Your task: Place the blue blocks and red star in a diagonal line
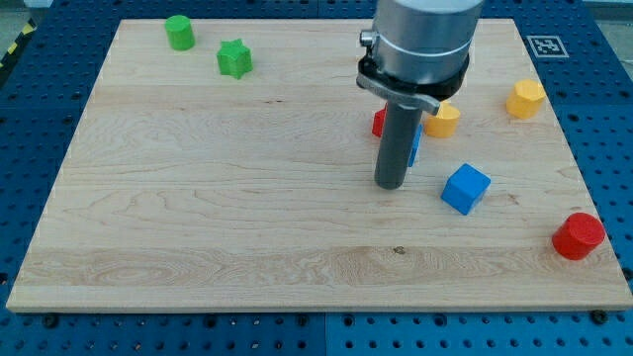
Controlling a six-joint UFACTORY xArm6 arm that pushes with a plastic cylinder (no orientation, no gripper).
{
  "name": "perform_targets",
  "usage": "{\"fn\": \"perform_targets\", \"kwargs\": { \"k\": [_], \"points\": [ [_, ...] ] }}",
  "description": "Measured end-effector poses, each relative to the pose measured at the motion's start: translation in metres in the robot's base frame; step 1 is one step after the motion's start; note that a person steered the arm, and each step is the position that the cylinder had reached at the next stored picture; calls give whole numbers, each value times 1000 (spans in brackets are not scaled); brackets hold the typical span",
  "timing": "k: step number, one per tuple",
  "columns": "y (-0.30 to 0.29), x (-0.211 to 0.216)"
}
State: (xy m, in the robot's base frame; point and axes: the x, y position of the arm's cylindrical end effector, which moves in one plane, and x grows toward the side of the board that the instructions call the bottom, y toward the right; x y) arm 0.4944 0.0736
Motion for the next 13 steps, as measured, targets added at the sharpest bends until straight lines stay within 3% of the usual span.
{"fn": "perform_targets", "kwargs": {
  "k": [3,5,8,13],
  "points": [
    [83,5],
    [66,-12],
    [36,-74],
    [4,-98]
  ]
}}
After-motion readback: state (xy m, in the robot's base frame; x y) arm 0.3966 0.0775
